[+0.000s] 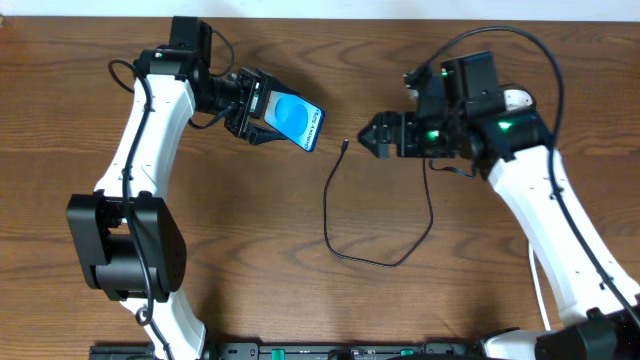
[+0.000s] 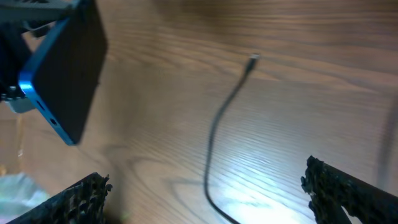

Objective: Plug charger to phone and switch on socket
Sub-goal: 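Move the right gripper to the phone and grasp its side, then release the left gripper and pull the phone right with the right gripper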

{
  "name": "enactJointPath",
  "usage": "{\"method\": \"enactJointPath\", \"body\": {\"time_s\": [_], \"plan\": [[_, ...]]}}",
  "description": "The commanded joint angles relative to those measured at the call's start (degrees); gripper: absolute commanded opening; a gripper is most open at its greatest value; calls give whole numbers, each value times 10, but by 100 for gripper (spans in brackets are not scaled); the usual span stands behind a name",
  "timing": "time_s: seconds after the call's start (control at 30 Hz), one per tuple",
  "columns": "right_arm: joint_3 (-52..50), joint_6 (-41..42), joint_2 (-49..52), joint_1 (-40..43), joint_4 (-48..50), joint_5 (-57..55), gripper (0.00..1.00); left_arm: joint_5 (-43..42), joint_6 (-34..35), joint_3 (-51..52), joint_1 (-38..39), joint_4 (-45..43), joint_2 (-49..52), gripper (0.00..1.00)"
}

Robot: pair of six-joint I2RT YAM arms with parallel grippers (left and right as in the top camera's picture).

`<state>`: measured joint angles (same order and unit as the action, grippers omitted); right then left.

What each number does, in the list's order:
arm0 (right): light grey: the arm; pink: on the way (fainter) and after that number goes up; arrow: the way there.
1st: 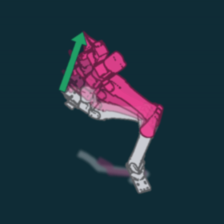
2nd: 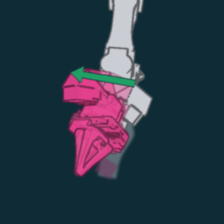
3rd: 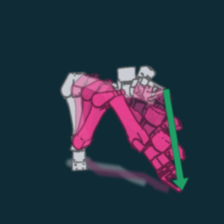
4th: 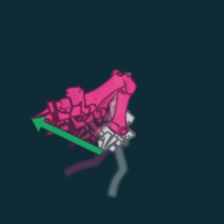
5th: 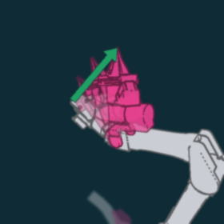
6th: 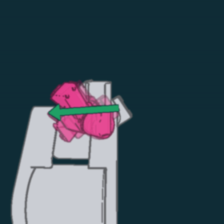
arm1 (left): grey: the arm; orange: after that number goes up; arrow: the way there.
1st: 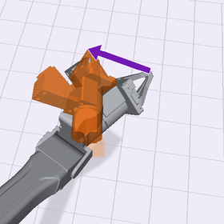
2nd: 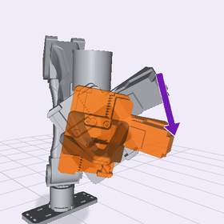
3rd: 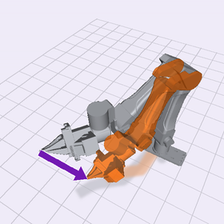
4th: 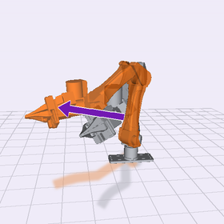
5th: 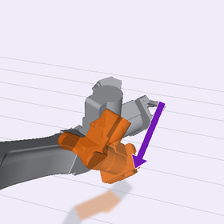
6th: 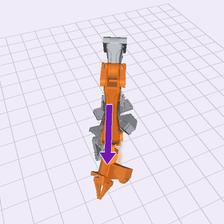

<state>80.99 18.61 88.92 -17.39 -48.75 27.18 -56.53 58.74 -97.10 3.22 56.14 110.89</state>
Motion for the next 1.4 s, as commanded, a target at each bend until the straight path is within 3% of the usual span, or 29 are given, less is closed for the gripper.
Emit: {"method": "enactJointPath", "body": {"time_s": [0.0, 0.4, 0.6, 0.87, 1.13, 1.37], "plan": [[-3, 13, 14, -17, 24, 53, 99, -5, 5, -7, 0, -1, -15, 58], [-3, 16, 39, -76, 132, 71, 92, -1, 23, -7, 0, -1, -15, 59], [-3, 70, 50, -111, 166, 24, 85, 1, 29, -7, 0, -1, -15, 58], [-3, 153, 95, -137, 208, -26, 68, 0, 29, -7, 0, -1, -15, 58], [-3, 157, 125, -156, 292, -20, 47, 0, 31, -7, 0, -1, -15, 59], [-3, 169, 125, -169, 301, -40, 30, 0, 34, -7, 0, -1, -15, 58]]}}
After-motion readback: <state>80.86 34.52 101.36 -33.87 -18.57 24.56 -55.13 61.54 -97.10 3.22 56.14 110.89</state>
